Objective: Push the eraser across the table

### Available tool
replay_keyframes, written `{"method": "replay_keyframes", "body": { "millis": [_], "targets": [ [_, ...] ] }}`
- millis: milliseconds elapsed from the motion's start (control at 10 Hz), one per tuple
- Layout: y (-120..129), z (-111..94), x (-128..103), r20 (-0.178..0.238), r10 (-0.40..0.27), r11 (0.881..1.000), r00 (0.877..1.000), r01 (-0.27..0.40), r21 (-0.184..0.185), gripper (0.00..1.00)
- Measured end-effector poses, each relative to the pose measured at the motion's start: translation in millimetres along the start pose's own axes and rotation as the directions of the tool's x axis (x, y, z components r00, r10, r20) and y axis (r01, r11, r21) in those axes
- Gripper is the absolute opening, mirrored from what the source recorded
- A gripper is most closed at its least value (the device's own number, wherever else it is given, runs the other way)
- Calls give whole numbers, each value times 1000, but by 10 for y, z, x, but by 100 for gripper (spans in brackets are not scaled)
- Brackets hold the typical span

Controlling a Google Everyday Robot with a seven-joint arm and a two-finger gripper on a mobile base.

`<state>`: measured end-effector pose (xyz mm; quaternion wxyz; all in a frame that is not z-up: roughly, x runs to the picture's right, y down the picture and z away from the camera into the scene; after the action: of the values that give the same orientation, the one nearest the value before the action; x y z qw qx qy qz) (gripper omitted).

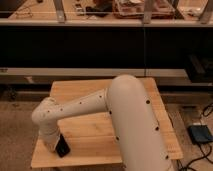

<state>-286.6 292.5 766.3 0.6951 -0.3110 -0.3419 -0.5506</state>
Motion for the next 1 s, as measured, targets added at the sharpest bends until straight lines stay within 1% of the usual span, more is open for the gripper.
{"method": "replay_keyframes", "body": {
  "millis": [200, 300, 1000],
  "targets": [
    [60, -10, 130, -20, 15, 1000, 1000, -15, -5, 31],
    [101, -37, 203, -24, 35, 999, 999, -35, -3, 31],
    [262, -148, 521, -52, 110, 994, 993, -110, 7, 31]
  ]
}}
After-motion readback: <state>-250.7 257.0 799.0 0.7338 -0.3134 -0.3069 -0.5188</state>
